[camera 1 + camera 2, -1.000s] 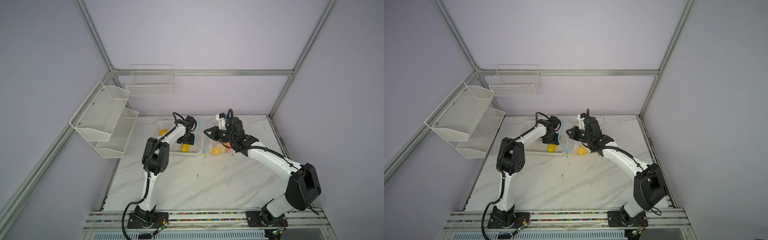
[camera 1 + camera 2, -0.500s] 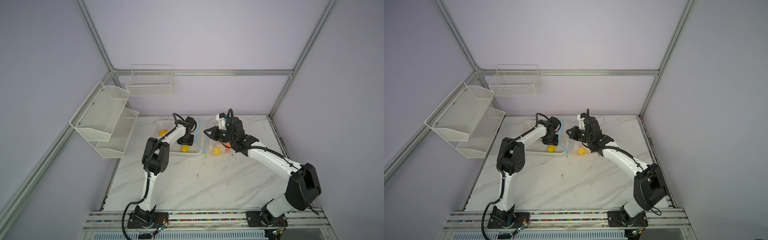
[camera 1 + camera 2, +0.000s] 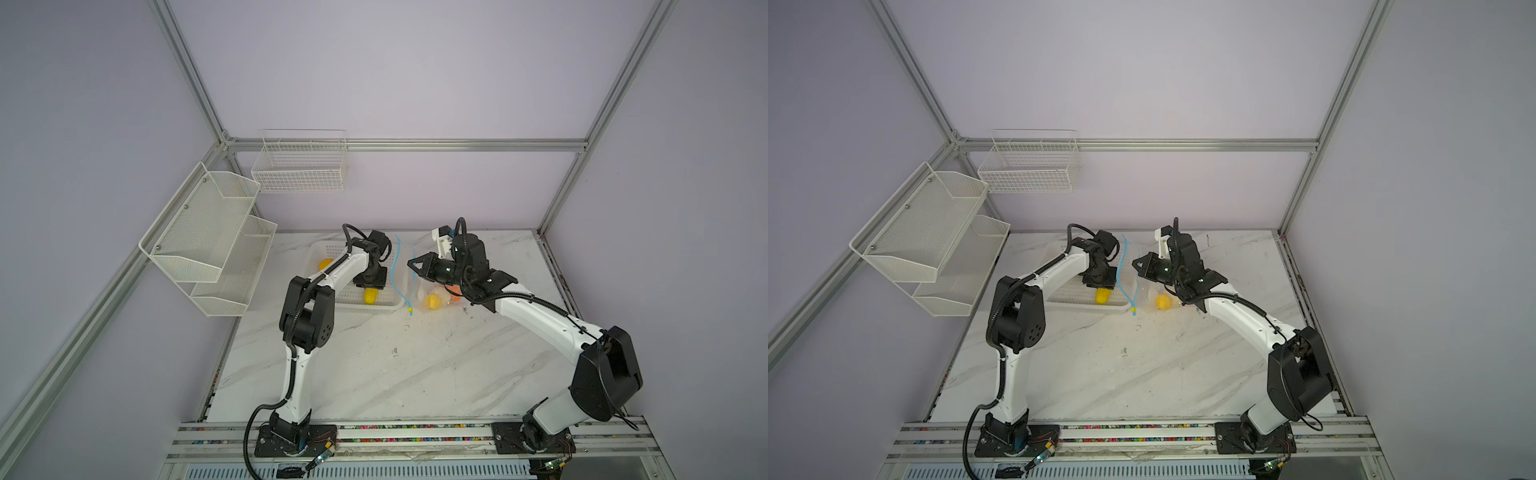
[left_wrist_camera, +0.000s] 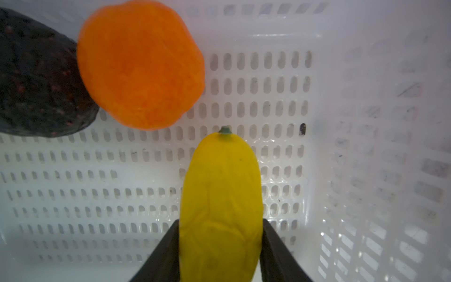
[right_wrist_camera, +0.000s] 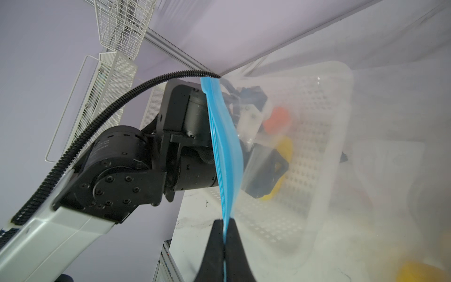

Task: Place the food in the zip-top bag and seal the zipper
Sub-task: 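Lift the mango with the left gripper and carry it toward the bag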

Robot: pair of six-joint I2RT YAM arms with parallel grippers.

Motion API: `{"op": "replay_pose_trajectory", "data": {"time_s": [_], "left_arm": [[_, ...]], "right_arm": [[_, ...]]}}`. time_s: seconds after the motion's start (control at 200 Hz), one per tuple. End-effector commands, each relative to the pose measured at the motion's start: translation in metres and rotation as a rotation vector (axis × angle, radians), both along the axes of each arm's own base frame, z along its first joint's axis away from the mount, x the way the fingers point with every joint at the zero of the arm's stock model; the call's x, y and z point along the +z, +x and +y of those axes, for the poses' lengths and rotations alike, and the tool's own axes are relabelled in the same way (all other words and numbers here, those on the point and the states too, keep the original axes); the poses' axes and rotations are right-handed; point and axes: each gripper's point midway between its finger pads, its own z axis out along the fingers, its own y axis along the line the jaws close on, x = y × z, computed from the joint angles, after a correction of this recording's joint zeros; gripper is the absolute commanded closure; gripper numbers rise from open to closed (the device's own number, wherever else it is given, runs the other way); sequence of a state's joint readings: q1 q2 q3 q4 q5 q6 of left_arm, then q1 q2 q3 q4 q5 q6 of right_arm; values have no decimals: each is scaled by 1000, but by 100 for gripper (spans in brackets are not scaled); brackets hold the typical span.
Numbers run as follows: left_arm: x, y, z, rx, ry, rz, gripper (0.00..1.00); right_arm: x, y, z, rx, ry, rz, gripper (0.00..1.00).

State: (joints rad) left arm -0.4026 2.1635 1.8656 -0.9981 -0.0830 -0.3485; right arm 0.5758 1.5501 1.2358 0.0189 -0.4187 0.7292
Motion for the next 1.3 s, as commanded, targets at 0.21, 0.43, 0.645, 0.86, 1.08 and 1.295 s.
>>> {"op": "replay_pose_trajectory", "data": {"time_s": [0.21, 0.43, 0.645, 0.86, 1.08, 1.295], "left_arm": [[40, -14, 5, 18, -111, -34, 54], [73, -28, 10, 31, -215, -67, 55], [121, -47, 8, 27, -343, -134, 55], [179, -60, -9, -18, -536, -221, 55], [220, -74, -36, -171, -734, -326, 55], [243, -85, -48, -246, -830, -384, 56]], "right_arm": [[15, 2, -4, -17, 23, -31, 100], [16, 4, -3, -18, 24, -30, 100], [17, 6, -1, -17, 25, -30, 100], [18, 8, 1, -18, 25, -25, 100], [20, 10, 0, -24, 25, -24, 100], [23, 12, 0, -30, 21, -26, 100]]}}
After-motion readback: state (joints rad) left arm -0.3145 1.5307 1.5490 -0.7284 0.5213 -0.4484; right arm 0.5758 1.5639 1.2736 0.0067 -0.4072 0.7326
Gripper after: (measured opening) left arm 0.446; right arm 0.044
